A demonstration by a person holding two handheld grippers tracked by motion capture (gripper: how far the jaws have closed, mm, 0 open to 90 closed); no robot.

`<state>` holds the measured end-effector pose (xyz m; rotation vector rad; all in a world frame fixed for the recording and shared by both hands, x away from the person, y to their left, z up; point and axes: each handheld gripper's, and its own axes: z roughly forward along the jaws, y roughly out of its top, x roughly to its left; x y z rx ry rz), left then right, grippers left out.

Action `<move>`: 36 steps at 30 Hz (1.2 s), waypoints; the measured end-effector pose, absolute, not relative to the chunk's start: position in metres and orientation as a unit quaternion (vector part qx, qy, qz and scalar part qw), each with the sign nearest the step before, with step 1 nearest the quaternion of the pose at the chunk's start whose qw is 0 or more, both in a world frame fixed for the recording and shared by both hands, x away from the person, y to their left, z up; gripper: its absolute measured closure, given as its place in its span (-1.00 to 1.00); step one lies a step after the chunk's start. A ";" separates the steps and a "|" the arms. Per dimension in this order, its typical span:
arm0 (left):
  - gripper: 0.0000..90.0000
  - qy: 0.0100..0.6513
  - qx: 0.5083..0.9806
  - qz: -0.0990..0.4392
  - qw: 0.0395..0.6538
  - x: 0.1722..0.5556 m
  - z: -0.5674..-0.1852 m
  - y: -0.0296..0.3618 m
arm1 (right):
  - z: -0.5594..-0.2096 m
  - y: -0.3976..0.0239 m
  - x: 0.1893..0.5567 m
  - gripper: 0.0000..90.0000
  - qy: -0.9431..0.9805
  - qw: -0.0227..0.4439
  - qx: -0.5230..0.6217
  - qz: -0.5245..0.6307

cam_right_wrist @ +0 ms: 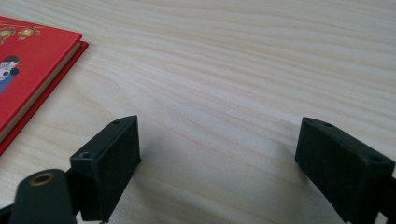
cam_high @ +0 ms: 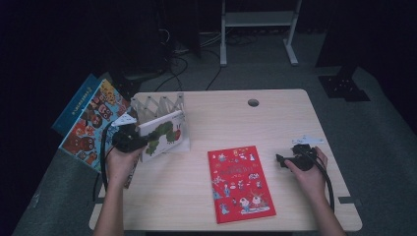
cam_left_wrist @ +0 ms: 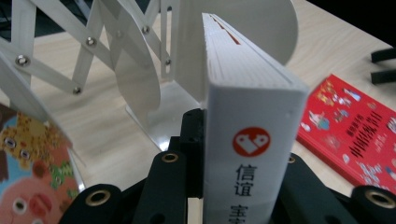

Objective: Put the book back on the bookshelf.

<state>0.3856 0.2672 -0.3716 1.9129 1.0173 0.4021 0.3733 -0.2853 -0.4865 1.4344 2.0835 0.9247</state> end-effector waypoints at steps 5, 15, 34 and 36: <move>0.67 0.417 0.768 0.180 0.451 0.396 -0.376 0.257 | -0.487 -0.285 0.373 -0.71 0.754 0.222 0.519 0.335; 0.67 0.423 0.768 0.198 0.439 0.397 -0.389 0.249 | -0.487 -0.285 0.373 -0.71 0.754 0.222 0.519 0.335; 0.63 0.427 0.792 0.182 0.396 0.398 -0.419 0.232 | -0.487 -0.285 0.373 -0.71 0.755 0.223 0.519 0.335; 0.61 0.427 0.792 0.179 0.397 0.399 -0.421 0.230 | -0.487 -0.285 0.373 -0.71 0.755 0.223 0.519 0.335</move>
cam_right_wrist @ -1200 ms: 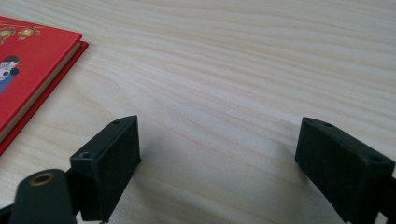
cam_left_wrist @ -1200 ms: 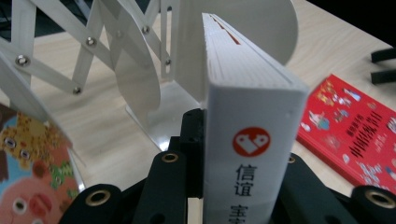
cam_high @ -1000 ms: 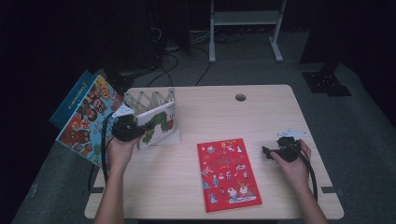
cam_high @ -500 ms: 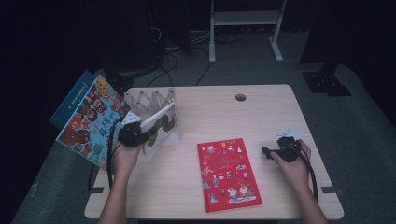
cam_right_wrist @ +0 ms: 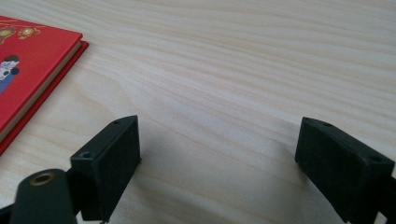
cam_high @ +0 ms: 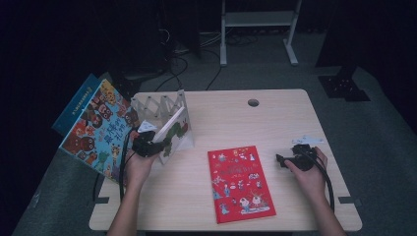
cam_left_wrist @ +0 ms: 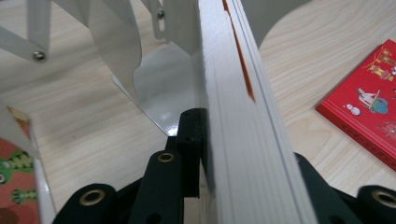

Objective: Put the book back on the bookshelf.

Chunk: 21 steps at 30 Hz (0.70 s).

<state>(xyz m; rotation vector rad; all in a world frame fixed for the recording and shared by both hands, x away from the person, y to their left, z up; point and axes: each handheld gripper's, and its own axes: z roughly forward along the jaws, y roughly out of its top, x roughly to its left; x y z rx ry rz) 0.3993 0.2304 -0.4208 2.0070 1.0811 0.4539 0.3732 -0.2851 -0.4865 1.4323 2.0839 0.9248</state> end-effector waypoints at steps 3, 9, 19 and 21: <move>0.56 0.424 0.792 0.178 0.402 0.399 -0.421 0.229 | -0.487 -0.285 0.373 -0.71 0.754 0.222 0.519 0.335; 0.23 0.423 0.797 0.174 0.394 0.392 -0.420 0.231 | -0.487 -0.285 0.373 -0.71 0.755 0.223 0.519 0.335; 0.08 0.406 0.821 0.171 0.364 0.369 -0.424 0.240 | -0.486 -0.285 0.373 -0.71 0.756 0.221 0.518 0.335; 0.08 0.401 0.828 0.173 0.352 0.364 -0.426 0.241 | -0.486 -0.285 0.373 -0.71 0.756 0.221 0.517 0.335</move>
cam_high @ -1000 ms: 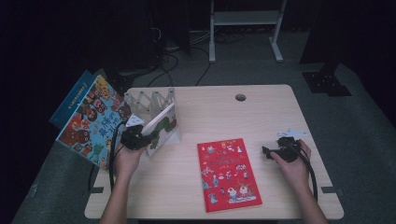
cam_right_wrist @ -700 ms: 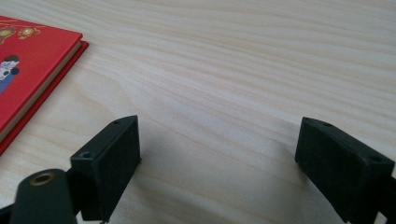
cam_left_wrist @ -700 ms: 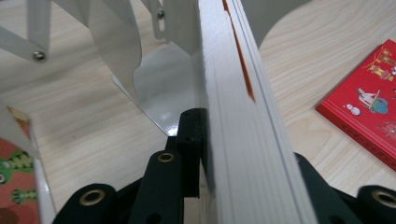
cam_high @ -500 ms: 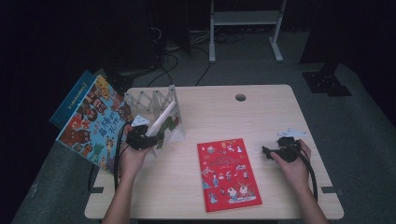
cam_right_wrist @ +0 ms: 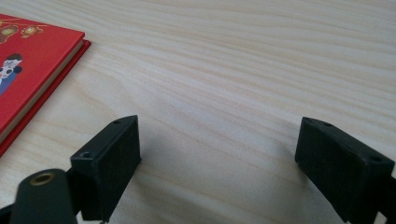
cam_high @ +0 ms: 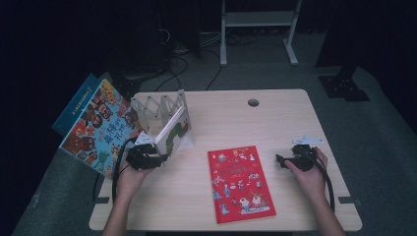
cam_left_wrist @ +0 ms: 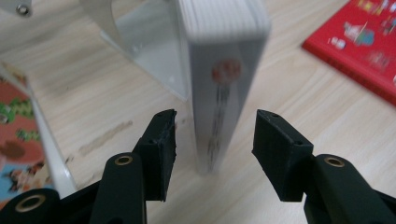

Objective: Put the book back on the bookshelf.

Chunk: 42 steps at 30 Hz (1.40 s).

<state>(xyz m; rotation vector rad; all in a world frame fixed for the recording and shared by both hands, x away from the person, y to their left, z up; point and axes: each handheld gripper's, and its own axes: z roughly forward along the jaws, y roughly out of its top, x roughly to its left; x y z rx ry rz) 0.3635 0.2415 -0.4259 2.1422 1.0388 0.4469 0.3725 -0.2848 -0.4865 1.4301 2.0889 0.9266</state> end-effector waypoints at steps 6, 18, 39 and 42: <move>0.22 0.393 0.839 0.165 0.338 0.359 -0.430 0.250 | -0.486 -0.285 0.372 -0.71 0.756 0.221 0.517 0.335; 0.59 0.373 0.858 0.147 0.321 0.362 -0.437 0.234 | -0.486 -0.285 0.372 -0.71 0.756 0.220 0.517 0.335; 0.58 0.355 0.852 0.144 0.357 0.388 -0.442 0.179 | -0.486 -0.285 0.372 -0.71 0.756 0.220 0.517 0.335; 0.58 0.357 0.850 0.143 0.359 0.390 -0.442 0.175 | -0.486 -0.285 0.372 -0.71 0.756 0.220 0.517 0.335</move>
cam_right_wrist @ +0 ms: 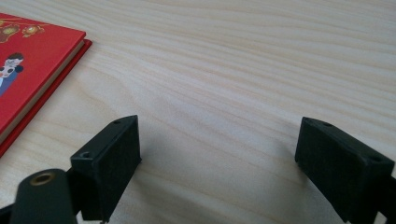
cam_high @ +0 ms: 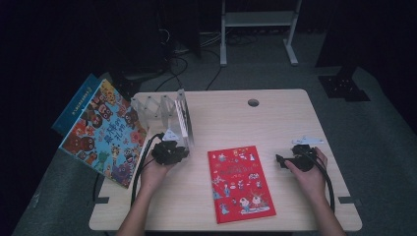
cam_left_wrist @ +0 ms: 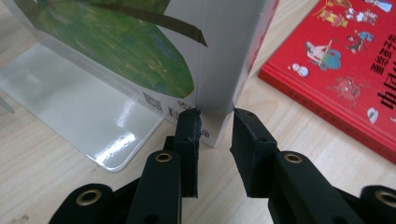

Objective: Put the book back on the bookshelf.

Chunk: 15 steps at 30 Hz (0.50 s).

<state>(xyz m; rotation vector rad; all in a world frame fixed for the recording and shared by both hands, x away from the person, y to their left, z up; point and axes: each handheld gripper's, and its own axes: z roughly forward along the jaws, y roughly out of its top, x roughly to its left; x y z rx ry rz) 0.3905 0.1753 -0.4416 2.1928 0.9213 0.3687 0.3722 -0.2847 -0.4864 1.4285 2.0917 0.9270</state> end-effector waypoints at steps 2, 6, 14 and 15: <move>0.58 0.361 0.847 0.141 0.363 0.392 -0.442 0.173 | -0.486 -0.285 0.372 -0.71 0.756 0.220 0.517 0.335; 0.58 0.360 0.847 0.142 0.365 0.393 -0.443 0.172 | -0.486 -0.285 0.372 -0.71 0.756 0.220 0.517 0.335; 0.48 0.359 0.847 0.140 0.367 0.391 -0.444 0.173 | -0.486 -0.285 0.372 -0.71 0.756 0.220 0.517 0.335; 0.45 0.359 0.847 0.141 0.367 0.390 -0.444 0.173 | -0.486 -0.285 0.372 -0.71 0.756 0.220 0.517 0.335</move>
